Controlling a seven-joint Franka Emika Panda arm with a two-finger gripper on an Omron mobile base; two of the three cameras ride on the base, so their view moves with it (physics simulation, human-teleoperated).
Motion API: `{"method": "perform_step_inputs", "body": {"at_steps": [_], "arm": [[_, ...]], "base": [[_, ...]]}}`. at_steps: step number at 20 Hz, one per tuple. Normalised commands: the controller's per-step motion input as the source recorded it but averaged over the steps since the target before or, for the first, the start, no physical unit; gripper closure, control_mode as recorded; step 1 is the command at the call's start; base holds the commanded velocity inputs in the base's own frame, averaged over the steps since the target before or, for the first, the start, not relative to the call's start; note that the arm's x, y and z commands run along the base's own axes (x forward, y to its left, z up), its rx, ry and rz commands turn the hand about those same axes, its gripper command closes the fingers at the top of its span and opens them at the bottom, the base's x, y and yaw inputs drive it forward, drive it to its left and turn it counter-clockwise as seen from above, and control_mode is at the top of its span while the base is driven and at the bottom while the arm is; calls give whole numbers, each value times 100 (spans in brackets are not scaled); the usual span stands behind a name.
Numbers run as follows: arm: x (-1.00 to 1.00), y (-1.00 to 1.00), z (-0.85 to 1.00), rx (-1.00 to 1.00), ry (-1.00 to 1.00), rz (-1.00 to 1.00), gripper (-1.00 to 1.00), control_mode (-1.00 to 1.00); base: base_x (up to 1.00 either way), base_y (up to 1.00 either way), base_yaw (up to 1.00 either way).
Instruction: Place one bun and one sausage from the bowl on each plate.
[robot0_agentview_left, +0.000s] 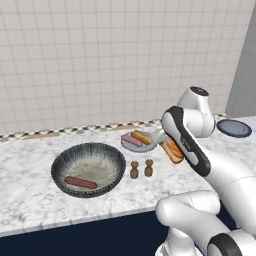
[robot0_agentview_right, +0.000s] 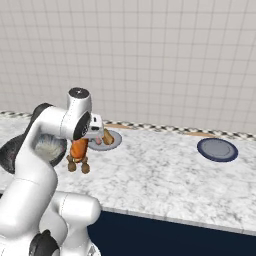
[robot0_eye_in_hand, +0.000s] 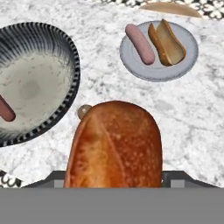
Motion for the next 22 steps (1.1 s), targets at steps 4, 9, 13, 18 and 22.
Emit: {"method": "perform_step_inputs", "body": {"at_steps": [4, 9, 13, 18, 22], "arm": [[-2, 0, 0, 0, 0, 0, 100, 100], [0, 0, 0, 0, 0, 0, 100, 100], [0, 0, 0, 0, 0, 0, 100, 100], [0, 0, 0, 0, 0, 0, 100, 100], [0, 0, 0, 0, 0, 0, 100, 100]], "base": [[-8, -4, 0], [-17, -84, -4], [0, -88, 0], [0, -100, -3], [13, -84, -3]]}}
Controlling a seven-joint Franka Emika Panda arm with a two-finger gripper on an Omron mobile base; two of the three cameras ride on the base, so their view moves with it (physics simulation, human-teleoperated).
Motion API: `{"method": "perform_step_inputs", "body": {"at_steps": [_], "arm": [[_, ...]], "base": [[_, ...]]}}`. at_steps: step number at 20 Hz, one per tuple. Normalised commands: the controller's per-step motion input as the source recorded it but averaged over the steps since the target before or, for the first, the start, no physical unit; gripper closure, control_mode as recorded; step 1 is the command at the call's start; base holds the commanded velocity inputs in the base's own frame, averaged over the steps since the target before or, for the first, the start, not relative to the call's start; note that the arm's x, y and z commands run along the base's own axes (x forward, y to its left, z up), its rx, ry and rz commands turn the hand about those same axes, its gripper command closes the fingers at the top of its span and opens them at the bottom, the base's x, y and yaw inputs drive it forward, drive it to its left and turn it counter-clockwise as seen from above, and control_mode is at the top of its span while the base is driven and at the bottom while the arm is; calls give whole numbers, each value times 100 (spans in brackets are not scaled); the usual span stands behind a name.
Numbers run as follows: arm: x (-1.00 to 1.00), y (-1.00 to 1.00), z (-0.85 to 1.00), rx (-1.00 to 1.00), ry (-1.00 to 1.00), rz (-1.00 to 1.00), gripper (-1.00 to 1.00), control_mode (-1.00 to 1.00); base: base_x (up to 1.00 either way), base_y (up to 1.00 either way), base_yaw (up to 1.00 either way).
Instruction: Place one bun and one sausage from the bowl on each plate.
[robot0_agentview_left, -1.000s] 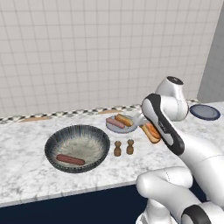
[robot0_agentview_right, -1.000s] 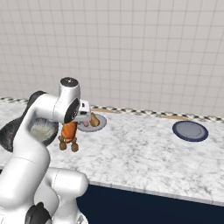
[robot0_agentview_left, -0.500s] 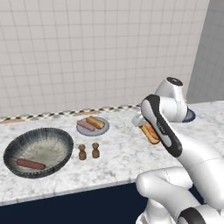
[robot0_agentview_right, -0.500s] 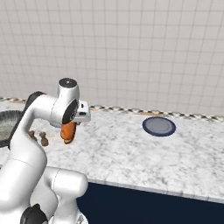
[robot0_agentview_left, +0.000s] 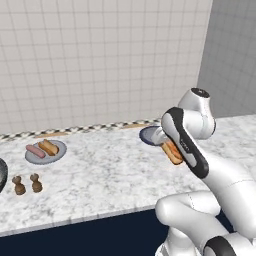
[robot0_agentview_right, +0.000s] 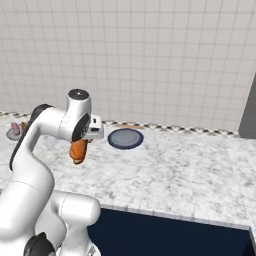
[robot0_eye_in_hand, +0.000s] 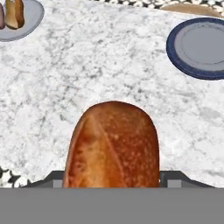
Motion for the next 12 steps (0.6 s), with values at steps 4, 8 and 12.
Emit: {"method": "perform_step_inputs", "body": {"at_steps": [4, 8, 12], "arm": [[37, -41, 25, 0, 10, -2, 100, -100], [94, -42, 12, -2, 16, -4, 100, -100], [100, -12, -4, -6, 15, -6, 100, -100]], "base": [[8, -18, 0], [0, 0, 0], [0, 0, 0]]}}
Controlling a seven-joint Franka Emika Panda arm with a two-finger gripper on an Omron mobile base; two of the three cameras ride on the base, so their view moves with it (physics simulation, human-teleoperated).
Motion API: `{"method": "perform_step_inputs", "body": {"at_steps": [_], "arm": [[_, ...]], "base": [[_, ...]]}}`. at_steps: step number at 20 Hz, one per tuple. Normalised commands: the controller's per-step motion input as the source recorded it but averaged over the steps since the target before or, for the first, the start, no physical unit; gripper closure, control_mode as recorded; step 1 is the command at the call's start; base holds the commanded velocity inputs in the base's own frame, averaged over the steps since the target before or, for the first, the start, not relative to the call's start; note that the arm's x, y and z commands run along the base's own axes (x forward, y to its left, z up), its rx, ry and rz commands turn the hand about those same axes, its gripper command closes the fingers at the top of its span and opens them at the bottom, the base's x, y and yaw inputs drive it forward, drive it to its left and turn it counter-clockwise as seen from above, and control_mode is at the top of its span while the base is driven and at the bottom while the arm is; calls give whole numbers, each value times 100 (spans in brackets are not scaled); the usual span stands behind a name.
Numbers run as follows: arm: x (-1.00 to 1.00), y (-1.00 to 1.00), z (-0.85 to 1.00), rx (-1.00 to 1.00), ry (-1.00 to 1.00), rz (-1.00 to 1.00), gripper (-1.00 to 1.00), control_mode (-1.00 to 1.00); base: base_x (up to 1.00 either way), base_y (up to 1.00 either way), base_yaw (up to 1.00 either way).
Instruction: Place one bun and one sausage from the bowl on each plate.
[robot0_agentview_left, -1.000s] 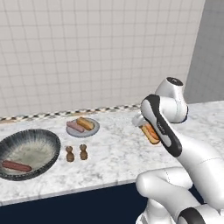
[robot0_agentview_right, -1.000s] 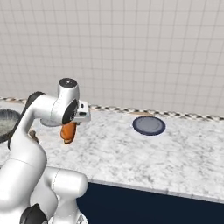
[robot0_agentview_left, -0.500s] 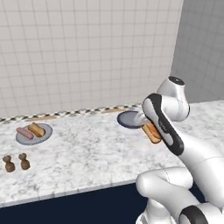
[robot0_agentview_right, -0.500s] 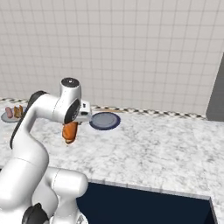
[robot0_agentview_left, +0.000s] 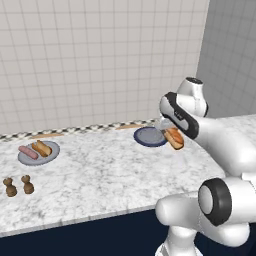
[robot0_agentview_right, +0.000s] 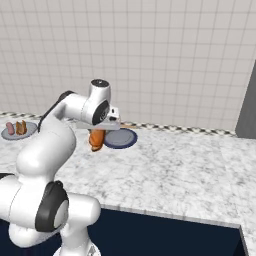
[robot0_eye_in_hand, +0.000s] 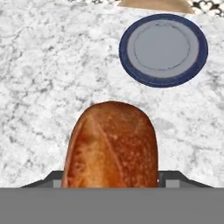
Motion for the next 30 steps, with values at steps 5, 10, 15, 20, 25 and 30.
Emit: {"method": "perform_step_inputs", "body": {"at_steps": [5, 10, 15, 20, 25, 30], "arm": [[100, 0, -31, -8, 23, -2, 100, -100], [100, 0, -92, -9, 33, -1, 100, -100], [100, -18, -61, 2, 1, 0, 100, -100], [83, -29, -29, 13, -13, 0, 100, -100], [-1, -21, -65, 9, -12, 0, 100, -100], [6, -4, -24, 0, -8, 0, 100, -100]], "base": [[0, 0, 0], [0, 0, 0], [0, 0, 0], [0, 0, 0], [0, 0, 0], [0, 0, 0]]}}
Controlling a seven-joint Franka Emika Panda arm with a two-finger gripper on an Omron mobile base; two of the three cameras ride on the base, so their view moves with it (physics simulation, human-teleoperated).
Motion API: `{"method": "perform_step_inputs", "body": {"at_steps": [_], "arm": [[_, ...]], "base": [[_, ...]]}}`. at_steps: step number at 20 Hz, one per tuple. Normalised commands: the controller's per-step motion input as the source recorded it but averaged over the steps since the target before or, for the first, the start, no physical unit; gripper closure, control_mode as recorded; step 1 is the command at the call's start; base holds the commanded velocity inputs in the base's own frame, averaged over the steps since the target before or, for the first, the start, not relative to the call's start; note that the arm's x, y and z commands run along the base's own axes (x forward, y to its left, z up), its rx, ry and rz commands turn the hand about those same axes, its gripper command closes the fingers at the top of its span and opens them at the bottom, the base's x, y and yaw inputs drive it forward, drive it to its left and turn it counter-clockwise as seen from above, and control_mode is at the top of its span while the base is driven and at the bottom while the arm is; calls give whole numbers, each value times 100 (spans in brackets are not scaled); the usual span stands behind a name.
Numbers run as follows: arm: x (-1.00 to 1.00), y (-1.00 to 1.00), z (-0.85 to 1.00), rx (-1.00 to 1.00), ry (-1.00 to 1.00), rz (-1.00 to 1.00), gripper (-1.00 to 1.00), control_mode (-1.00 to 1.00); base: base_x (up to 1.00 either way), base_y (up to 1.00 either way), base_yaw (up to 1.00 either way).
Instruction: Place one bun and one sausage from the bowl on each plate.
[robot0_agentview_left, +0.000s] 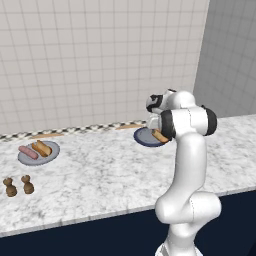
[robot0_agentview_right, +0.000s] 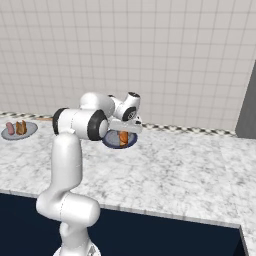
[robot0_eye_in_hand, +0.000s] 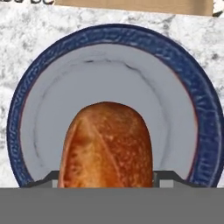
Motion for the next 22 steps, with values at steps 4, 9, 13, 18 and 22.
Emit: {"method": "perform_step_inputs", "body": {"at_steps": [4, 9, 13, 18, 22], "arm": [[42, 9, -1, 0, -8, 0, 100, -100], [41, 12, 0, 0, -3, 1, 100, -100], [12, 1, 0, 0, 0, 5, -100, -100], [0, 0, 0, 0, 0, 2, -100, -100], [-45, 0, 44, 0, -5, 0, -100, -100]], "base": [[0, 0, 0], [0, 0, 0], [0, 0, 0], [0, 0, 0], [0, 0, 0]]}}
